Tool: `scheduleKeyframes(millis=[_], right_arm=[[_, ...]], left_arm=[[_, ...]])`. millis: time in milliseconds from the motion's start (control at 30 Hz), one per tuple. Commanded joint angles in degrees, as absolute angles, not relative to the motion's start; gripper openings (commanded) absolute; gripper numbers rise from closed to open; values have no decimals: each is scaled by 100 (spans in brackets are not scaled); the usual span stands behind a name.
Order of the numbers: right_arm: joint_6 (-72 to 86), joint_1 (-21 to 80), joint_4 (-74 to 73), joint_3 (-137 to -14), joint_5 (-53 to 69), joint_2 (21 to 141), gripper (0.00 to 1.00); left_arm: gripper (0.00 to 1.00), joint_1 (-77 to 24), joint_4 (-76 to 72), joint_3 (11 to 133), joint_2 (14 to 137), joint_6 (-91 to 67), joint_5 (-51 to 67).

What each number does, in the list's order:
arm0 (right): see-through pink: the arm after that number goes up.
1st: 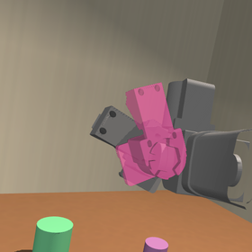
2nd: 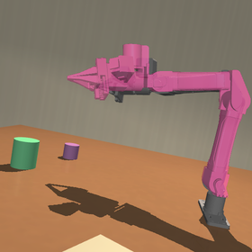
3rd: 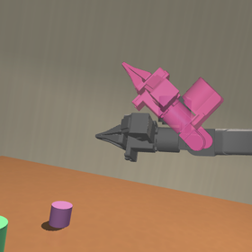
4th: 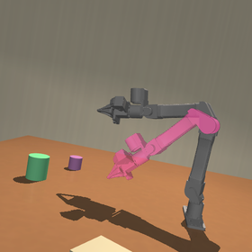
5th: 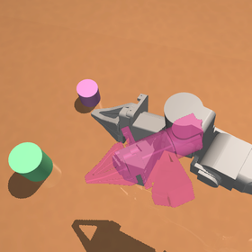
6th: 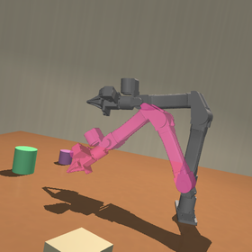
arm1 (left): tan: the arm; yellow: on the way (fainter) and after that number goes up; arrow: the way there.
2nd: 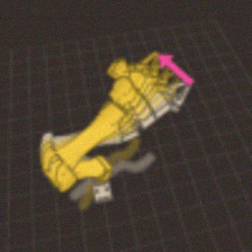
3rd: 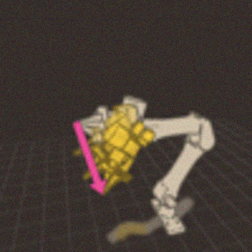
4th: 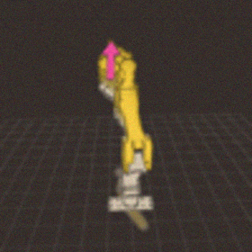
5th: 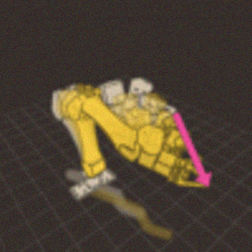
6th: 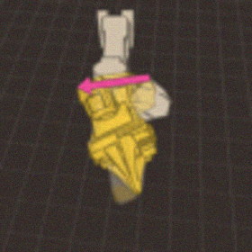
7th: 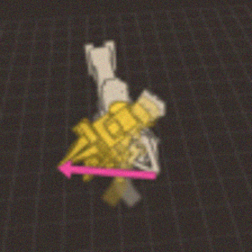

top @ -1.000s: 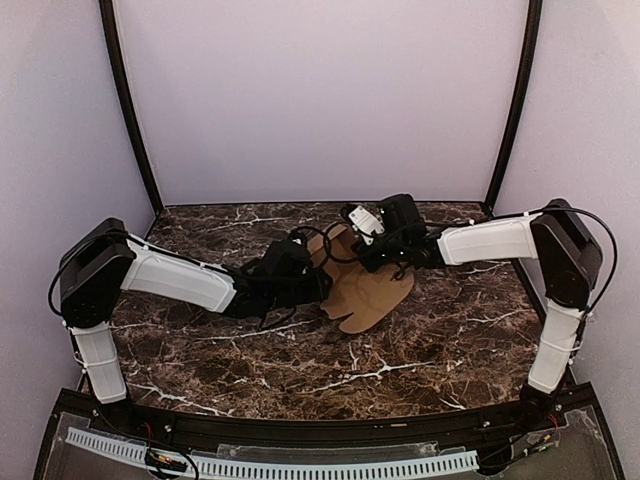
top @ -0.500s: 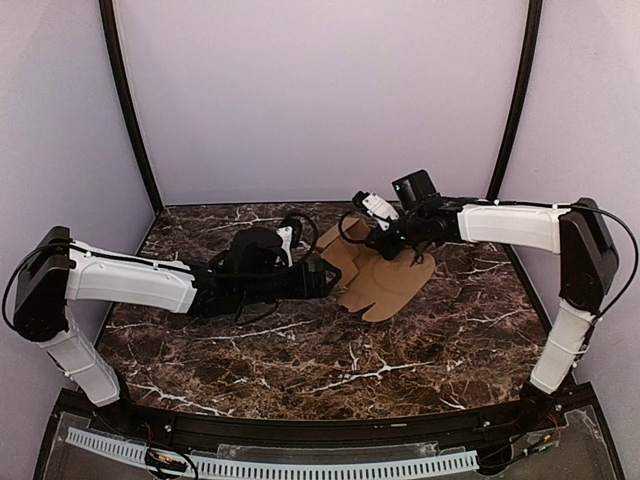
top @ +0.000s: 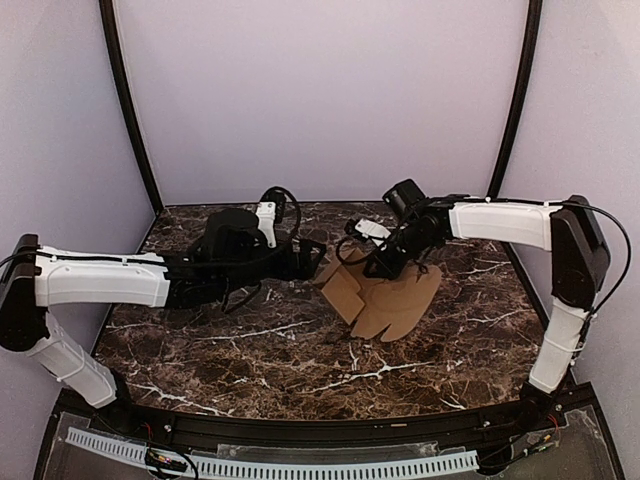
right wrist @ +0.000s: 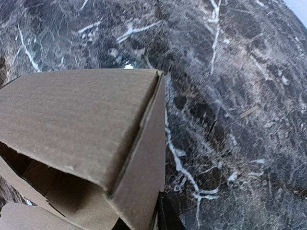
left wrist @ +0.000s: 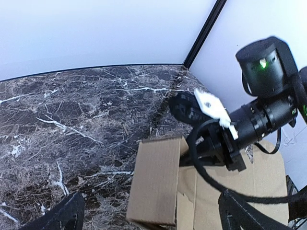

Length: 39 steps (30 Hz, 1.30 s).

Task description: Fold the paper box

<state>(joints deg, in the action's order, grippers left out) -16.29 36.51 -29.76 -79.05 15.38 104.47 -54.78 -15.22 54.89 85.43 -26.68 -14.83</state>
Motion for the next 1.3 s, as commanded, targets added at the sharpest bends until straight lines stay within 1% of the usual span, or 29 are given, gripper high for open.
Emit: scheduleKeyframes(millis=[0,167,267,333,400,500,667,800,933,1067,1133,1267], right_arm=[[-2063,3810,-3697,-7802,1671,10385,13],[-2541,3900,-4869,-8225,1783,10711,13],[-2811,3968,-5442,-8376,1547,10766,13],[-3011,4050,-5928,-8524,1341,10900,13],[-3143,4140,-6336,-8612,1139,11029,13],[-3263,4303,-6900,-8784,870,11272,13],[-3196,4572,-6633,-8495,-209,11505,14],[-2860,4667,-6314,-8632,-883,11745,18],[-2576,4817,-6079,-8683,-1416,11797,19],[-2451,4852,-5872,-8616,-1280,11611,21],[-2466,4837,-5824,-8588,-1090,11489,24],[-2480,4680,-5871,-8767,-219,11282,31]], left_arm=[[99,-5168,-1484,5324,8621,-2729,-641],[98,-5022,-1721,5395,9217,-3198,528],[96,-4891,-2042,5119,9422,-3708,843],[91,-4776,-2378,4921,9609,-4072,1152],[89,-4681,-2666,4744,9773,-4347,1309],[88,-4570,-2841,4624,9951,-4516,1440],[88,-4487,-2632,4623,9972,-4444,1422],[88,-4452,-2512,4582,9927,-4385,1354],[88,-4446,-2490,4577,9928,-4380,1330],[88,-4445,-2487,4607,9937,-4359,1327],[88,-4447,-2481,4620,9940,-4333,1354],[88,-4441,-2499,4639,9963,-4288,1406]])
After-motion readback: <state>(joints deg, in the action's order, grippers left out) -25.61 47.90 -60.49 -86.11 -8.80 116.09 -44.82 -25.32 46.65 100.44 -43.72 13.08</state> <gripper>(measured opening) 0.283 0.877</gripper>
